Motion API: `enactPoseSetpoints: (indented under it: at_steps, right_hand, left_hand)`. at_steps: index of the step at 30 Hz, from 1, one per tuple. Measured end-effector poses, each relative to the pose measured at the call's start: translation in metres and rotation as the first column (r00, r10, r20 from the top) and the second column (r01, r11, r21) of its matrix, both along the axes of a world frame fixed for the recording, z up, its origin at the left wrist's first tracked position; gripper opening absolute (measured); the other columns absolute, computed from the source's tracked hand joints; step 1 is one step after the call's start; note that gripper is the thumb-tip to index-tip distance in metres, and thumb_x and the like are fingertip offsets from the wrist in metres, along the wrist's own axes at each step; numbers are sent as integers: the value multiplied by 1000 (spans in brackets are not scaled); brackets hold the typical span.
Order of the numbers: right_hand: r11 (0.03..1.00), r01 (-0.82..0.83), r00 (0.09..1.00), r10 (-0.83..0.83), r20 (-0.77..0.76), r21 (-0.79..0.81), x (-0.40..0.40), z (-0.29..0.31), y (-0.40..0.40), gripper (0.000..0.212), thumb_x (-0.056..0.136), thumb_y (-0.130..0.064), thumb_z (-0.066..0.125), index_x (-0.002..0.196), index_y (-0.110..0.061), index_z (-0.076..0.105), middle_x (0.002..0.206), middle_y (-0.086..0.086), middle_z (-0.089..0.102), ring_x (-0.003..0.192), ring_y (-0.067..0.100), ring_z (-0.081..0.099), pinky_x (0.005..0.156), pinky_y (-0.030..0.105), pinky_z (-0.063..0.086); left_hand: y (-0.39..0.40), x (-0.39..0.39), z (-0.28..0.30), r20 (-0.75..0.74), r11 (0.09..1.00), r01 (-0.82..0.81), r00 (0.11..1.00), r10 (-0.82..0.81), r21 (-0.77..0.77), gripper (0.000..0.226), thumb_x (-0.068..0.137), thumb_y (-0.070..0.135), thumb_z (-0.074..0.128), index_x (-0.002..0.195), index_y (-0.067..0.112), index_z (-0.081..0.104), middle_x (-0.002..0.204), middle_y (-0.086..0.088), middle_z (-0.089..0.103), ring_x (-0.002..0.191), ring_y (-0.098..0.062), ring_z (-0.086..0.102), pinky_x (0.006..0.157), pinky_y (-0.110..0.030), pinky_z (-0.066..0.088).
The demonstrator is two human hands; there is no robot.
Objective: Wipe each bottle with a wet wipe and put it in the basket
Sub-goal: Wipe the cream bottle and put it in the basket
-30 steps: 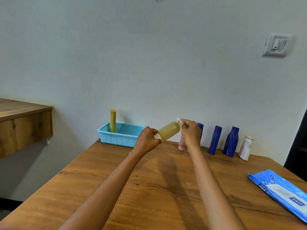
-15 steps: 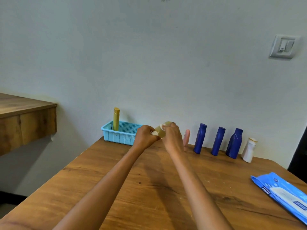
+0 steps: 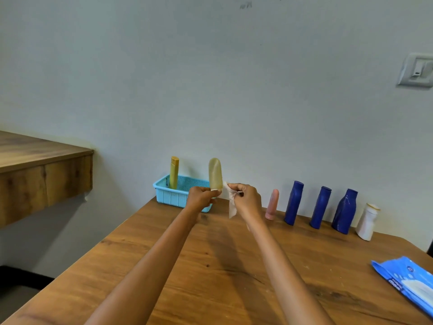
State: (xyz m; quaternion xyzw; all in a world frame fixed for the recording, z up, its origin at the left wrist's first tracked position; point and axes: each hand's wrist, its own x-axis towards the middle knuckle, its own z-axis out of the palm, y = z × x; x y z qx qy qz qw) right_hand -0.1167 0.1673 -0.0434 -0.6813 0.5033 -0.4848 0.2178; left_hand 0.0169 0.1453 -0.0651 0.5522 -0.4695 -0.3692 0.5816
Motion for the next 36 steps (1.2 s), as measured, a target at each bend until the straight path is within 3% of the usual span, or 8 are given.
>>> enactPoseSetpoints:
  at_steps: [3,6,9,15,19,25,28,36]
  right_hand:
    - [999,-36,999,35,41,23,5,-8,-4,35,92,1,45,119,-11,64,125,2,61,114,17,55,83,18,42]
    - [993,-71,962,43,269,94,12,-6,-11,32,93,-2,48,120,-10,63,116,0,62,106,12,54,81,20,43]
    - [985,-129,900,66,431,118,29,8,-29,25,92,-9,53,114,-12,65,110,-2,63,103,12,56,90,27,48]
    - [983,-121,910,56,411,135,71,30,-74,25,92,-6,51,113,-8,64,106,4,63,101,20,59,95,35,48]
    - [982,-128,964,91,252,136,96,24,-97,34,92,-4,44,120,-15,60,124,6,59,109,22,56,81,27,45]
    - [964,-249,934,265,-240,94,121,2,-122,26,95,-16,53,118,-15,65,123,5,62,114,21,56,81,22,39]
    - [944,-308,899,329,-290,120,136,-6,-128,27,95,-14,52,119,-17,65,126,6,61,113,22,56,83,25,42]
    - [949,-287,886,314,-340,131,147,-12,-142,30,95,-7,48,117,-19,66,127,8,59,112,22,55,81,26,41]
  left_hand:
    - [-3,12,1,-42,996,-70,997,68,-52,28,77,24,75,99,9,65,89,-2,68,78,-13,64,67,-21,49]
    - [-13,32,0,29,986,-158,987,160,-57,32,72,29,79,96,12,66,91,-1,69,88,-17,64,84,-36,53]
    - [-21,60,3,153,956,-292,944,293,-32,34,70,38,77,95,17,68,90,0,71,86,-18,64,79,-37,52]
    - [-34,114,17,404,889,-457,809,427,-25,36,74,47,72,102,24,68,94,0,67,97,-24,57,87,-37,30]
    - [-48,143,14,526,920,-389,791,313,36,25,76,39,72,91,19,69,76,4,61,82,-20,53,80,-36,24]
    - [-77,164,7,740,960,-270,659,131,70,34,81,39,67,106,17,62,95,1,63,96,-19,54,89,-39,25]
    - [-89,170,5,798,965,-249,596,88,80,49,81,43,66,122,20,52,117,2,63,112,-18,53,96,-40,24]
    - [-98,176,3,858,975,-204,513,33,84,65,78,57,64,127,20,45,124,0,61,116,-20,52,99,-43,23]
